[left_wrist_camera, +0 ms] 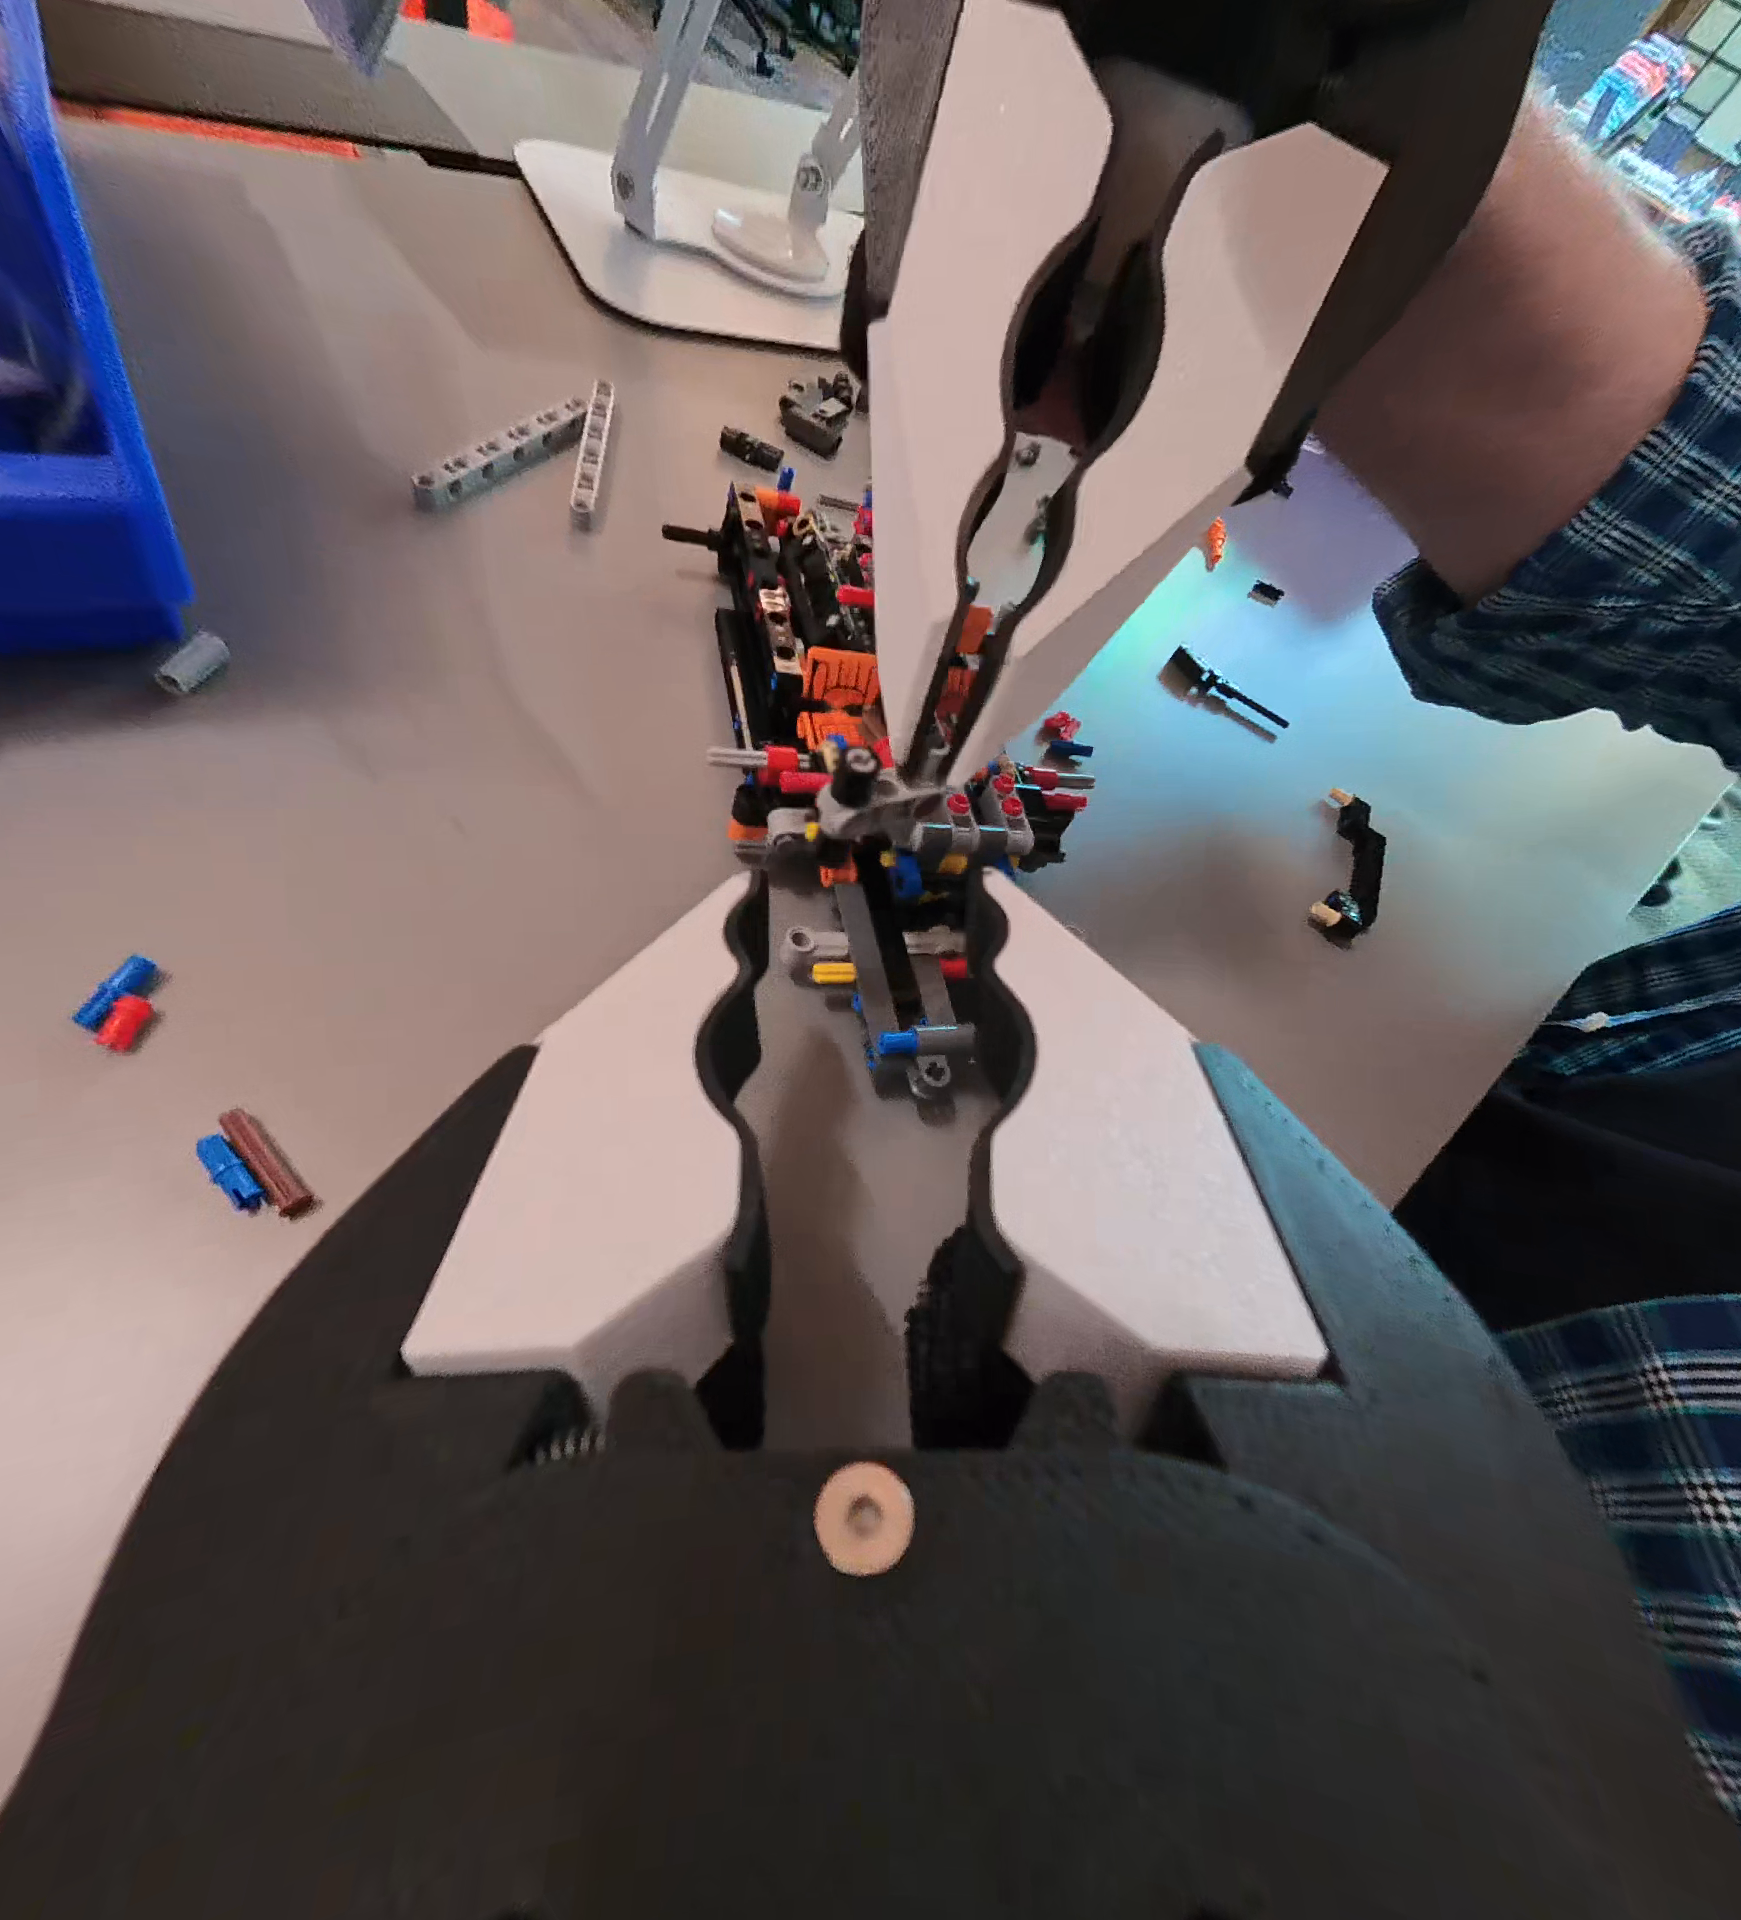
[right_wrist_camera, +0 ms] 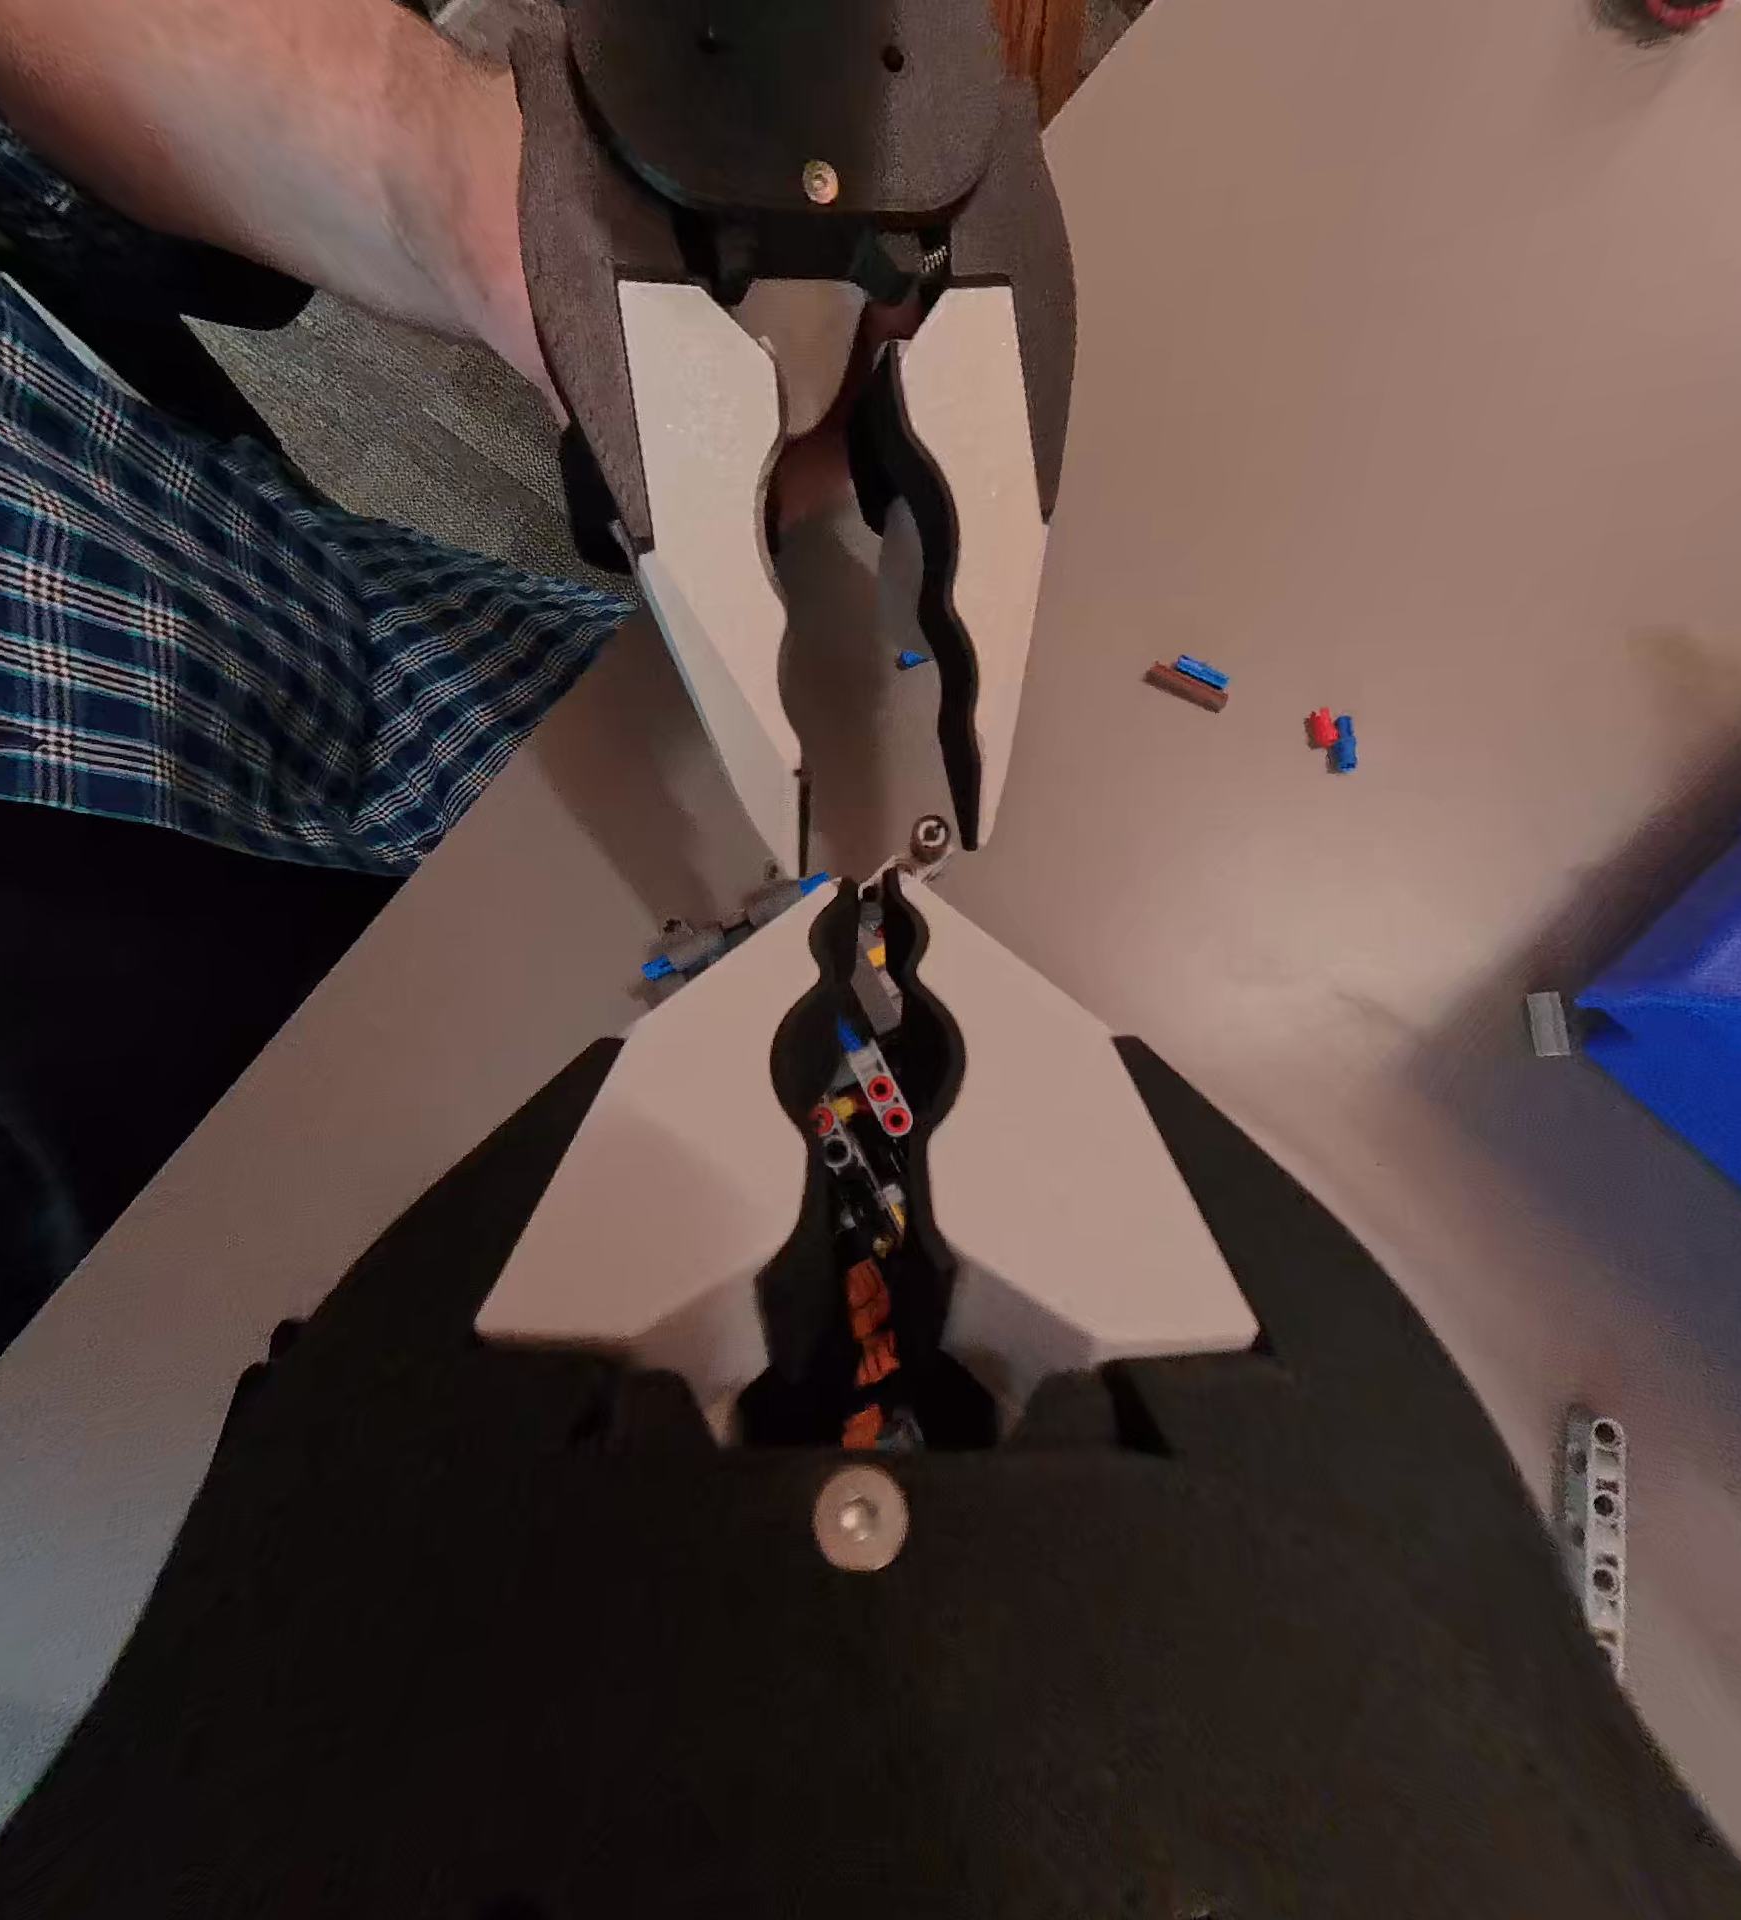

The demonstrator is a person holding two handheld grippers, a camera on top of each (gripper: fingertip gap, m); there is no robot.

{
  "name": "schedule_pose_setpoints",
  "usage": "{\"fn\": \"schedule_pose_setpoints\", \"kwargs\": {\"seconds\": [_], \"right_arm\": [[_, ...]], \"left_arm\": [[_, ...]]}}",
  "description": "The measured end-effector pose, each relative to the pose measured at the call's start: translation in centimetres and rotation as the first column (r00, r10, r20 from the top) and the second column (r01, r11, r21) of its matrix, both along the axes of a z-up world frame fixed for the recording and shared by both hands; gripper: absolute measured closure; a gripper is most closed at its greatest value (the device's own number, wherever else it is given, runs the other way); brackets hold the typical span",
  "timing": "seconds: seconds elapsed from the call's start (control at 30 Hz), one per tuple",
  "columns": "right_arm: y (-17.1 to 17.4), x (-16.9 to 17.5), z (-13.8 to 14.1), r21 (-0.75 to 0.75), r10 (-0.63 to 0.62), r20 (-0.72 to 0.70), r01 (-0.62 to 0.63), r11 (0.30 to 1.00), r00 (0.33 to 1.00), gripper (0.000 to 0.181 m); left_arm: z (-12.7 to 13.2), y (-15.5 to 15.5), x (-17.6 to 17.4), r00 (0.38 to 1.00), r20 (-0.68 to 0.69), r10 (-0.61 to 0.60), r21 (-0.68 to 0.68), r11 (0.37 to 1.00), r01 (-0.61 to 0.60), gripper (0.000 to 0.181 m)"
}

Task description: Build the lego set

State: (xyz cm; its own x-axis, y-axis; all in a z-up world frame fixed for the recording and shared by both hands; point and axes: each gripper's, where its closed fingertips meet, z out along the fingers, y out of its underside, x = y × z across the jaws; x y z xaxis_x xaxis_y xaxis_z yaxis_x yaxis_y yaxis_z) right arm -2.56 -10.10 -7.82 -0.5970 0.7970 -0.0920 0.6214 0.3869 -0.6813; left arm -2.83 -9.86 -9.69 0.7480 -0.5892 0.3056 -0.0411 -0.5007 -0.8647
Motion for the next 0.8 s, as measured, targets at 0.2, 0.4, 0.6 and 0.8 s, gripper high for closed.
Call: {"fn": "schedule_pose_setpoints", "kwargs": {"seconds": [0.2,0.4,0.6,0.8], "right_arm": [[-0.7,0.2,0.0,-0.005,0.024,0.002,-0.024,1.000,1.000,0.179],[-0.7,0.4,0.1,-0.007,0.024,0.000,-0.024,1.000,1.000,0.179],[-0.7,0.6,0.2,-0.006,0.023,-0.002,-0.023,1.000,1.000,0.179],[-0.5,0.7,0.3,-0.013,0.017,-0.008,-0.017,1.000,1.000,0.179]], "left_arm": [[0.3,0.1,0.3,0.999,0.032,-0.020,0.017,1.000,0.019,0.151],[0.4,0.0,1.0,0.998,0.039,-0.042,0.032,0.999,0.041,0.160],[0.4,0.1,1.1,0.998,0.047,-0.042,0.034,0.999,0.040,0.162],[0.6,0.3,1.2,0.998,0.052,-0.042,0.044,0.998,0.039,0.164]]}}
